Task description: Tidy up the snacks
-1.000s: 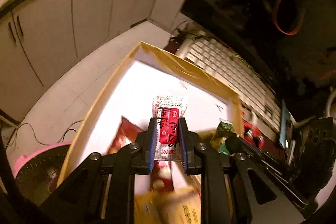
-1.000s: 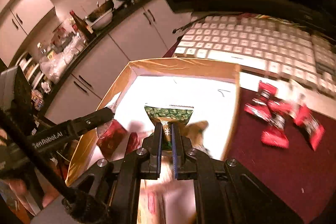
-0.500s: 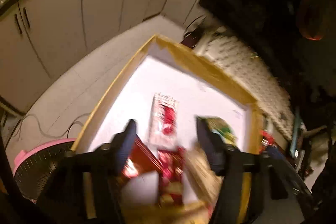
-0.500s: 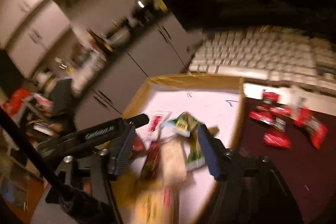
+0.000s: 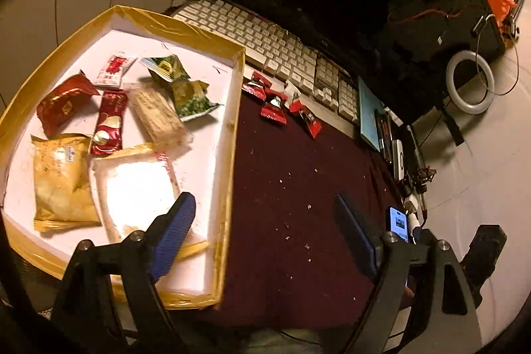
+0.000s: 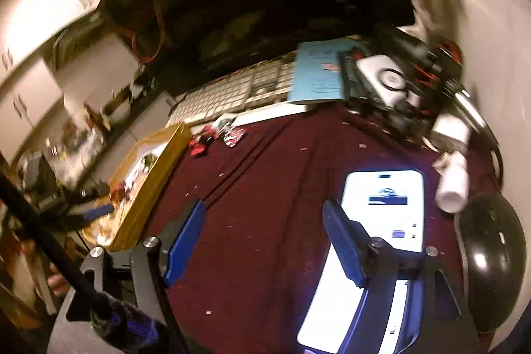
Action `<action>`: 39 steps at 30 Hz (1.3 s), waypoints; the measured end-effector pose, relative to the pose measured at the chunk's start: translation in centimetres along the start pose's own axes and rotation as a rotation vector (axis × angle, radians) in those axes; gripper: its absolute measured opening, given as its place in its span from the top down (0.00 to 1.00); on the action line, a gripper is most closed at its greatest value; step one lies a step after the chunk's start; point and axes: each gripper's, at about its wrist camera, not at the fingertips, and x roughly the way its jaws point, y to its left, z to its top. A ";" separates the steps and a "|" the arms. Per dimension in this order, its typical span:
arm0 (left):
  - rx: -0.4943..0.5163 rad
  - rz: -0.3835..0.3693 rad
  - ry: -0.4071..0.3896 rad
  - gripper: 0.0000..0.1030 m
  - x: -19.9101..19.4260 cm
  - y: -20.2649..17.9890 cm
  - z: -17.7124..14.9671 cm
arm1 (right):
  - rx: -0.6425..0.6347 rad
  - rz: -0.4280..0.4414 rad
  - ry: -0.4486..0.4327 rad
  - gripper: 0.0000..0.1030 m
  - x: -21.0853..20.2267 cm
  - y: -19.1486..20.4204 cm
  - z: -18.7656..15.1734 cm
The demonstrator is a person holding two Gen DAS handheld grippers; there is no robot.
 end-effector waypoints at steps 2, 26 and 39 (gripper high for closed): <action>0.008 0.015 -0.004 0.18 0.1 -0.3 -0.1 | 0.013 0.000 -0.012 0.28 0.0 -0.4 0.2; 0.016 0.031 0.018 0.18 0.8 0.1 -0.6 | -0.056 -0.002 -0.030 0.28 -0.1 3.7 2.4; 0.000 0.052 0.006 0.18 0.9 0.6 0.4 | -0.145 0.049 0.171 0.32 13.5 12.2 3.4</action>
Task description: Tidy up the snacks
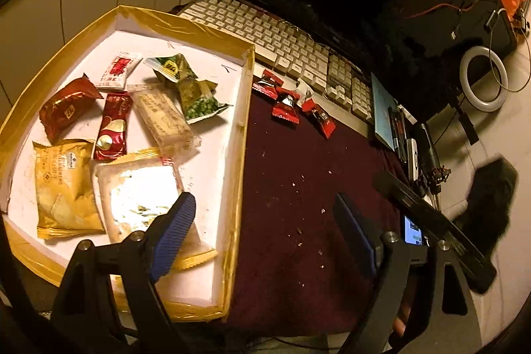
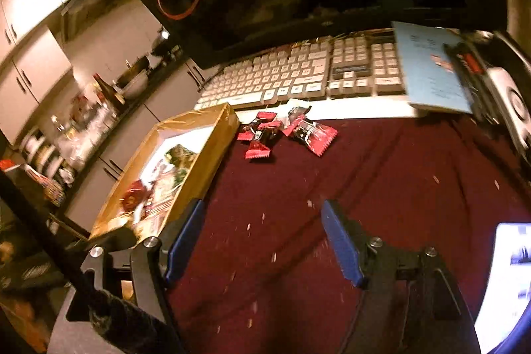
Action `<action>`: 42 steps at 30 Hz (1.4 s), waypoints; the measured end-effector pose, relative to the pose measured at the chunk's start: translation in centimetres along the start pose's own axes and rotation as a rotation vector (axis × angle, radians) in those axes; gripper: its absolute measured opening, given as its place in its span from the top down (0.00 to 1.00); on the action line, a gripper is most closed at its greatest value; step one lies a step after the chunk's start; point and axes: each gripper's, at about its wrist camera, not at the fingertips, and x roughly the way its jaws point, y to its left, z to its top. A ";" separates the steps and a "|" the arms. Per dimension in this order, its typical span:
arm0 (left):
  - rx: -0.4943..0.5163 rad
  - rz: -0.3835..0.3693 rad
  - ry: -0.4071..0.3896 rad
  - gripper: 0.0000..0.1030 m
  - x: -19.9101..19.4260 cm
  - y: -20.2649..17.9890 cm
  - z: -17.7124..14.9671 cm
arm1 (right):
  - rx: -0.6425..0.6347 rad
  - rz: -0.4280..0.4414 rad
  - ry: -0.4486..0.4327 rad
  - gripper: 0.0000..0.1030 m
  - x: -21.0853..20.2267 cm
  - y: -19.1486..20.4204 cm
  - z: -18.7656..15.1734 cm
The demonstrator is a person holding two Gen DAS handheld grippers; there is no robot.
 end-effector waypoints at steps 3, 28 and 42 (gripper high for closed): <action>-0.005 0.007 -0.009 0.18 -0.3 0.3 0.1 | 0.022 -0.012 0.064 0.38 2.8 -0.6 2.4; 0.003 0.015 -0.005 0.18 -0.3 0.2 0.0 | -0.020 -0.127 0.122 0.58 8.9 -2.9 5.5; 0.014 0.016 0.001 0.18 0.0 -0.3 0.0 | 0.033 -0.090 0.113 0.96 8.0 -3.2 4.6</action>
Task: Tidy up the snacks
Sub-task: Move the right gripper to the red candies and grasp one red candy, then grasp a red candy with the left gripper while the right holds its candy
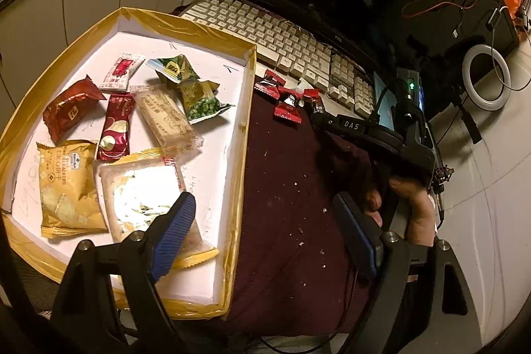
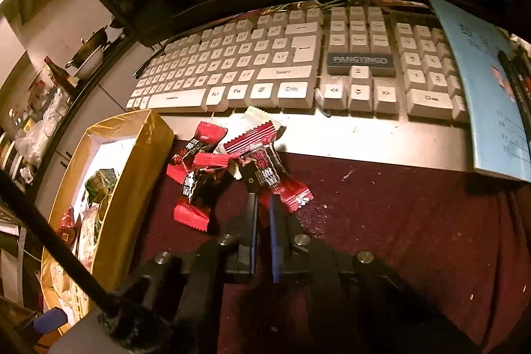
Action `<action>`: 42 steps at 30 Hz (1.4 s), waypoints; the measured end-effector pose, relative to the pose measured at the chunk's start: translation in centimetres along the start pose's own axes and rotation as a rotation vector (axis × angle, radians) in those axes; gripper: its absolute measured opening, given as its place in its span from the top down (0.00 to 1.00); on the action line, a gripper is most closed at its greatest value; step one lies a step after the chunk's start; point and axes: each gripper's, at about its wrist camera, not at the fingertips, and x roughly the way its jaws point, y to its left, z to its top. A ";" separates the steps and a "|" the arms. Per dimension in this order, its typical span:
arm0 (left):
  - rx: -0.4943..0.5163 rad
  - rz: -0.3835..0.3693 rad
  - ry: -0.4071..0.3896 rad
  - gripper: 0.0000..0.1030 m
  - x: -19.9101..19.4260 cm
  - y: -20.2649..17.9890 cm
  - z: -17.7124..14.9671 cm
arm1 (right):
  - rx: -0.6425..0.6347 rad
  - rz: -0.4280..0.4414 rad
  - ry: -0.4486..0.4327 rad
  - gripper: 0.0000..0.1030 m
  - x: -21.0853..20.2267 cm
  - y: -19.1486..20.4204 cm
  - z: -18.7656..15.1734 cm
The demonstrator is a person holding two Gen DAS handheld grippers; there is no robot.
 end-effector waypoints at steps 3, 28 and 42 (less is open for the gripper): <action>0.013 0.002 -0.003 0.18 -0.1 -0.3 0.1 | -0.004 0.048 -0.029 0.96 -1.2 0.1 -0.2; 0.103 0.020 -0.009 0.18 1.0 -2.3 2.5 | 0.020 0.019 -0.040 0.75 -1.6 0.0 -1.4; 0.268 0.112 0.118 0.39 10.8 -7.5 9.4 | 0.216 0.115 -0.181 0.75 -4.9 -3.9 -6.8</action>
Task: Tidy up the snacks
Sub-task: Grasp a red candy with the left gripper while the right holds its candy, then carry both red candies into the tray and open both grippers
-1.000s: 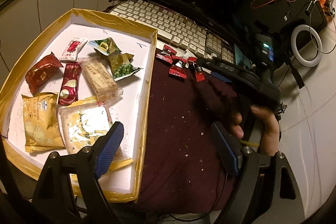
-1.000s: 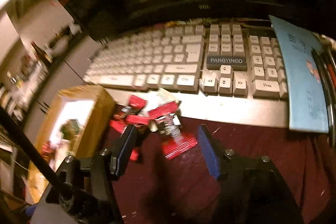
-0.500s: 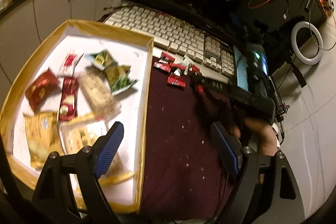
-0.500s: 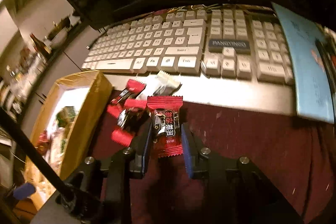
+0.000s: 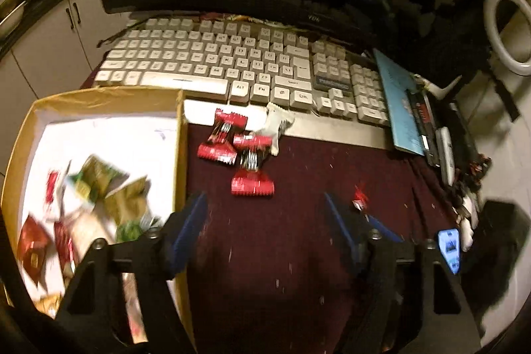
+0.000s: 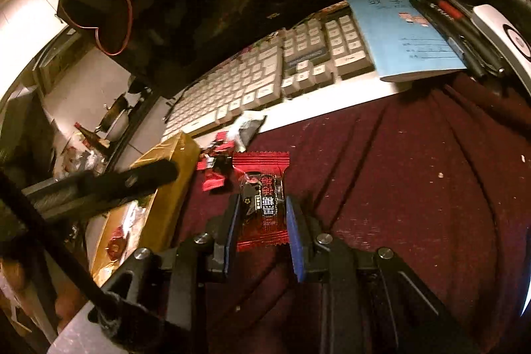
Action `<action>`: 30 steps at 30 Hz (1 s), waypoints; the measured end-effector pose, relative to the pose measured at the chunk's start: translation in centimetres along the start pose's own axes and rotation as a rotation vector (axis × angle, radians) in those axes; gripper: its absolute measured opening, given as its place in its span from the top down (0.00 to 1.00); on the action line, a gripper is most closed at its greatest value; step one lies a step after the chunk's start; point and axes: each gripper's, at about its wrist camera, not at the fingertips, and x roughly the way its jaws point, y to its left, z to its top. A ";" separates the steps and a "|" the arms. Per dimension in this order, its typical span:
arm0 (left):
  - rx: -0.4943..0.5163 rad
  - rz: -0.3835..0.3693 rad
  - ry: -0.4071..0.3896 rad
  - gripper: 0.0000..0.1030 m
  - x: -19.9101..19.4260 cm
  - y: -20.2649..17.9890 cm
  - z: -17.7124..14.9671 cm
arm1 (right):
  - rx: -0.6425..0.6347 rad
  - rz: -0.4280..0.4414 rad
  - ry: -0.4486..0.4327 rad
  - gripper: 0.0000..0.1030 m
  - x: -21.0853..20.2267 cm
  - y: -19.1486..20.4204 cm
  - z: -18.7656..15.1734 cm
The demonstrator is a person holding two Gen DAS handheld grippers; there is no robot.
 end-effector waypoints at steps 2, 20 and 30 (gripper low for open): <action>0.000 0.020 0.027 0.47 1.5 -0.1 1.0 | 0.013 0.005 0.016 0.75 0.1 -0.3 0.0; -0.020 0.052 0.101 0.84 5.6 0.5 1.1 | -0.027 -0.025 0.029 0.75 0.5 0.2 -0.1; -0.078 -0.062 -0.059 0.84 -4.3 2.4 -2.2 | -0.046 -0.015 0.025 0.75 0.3 0.6 -0.3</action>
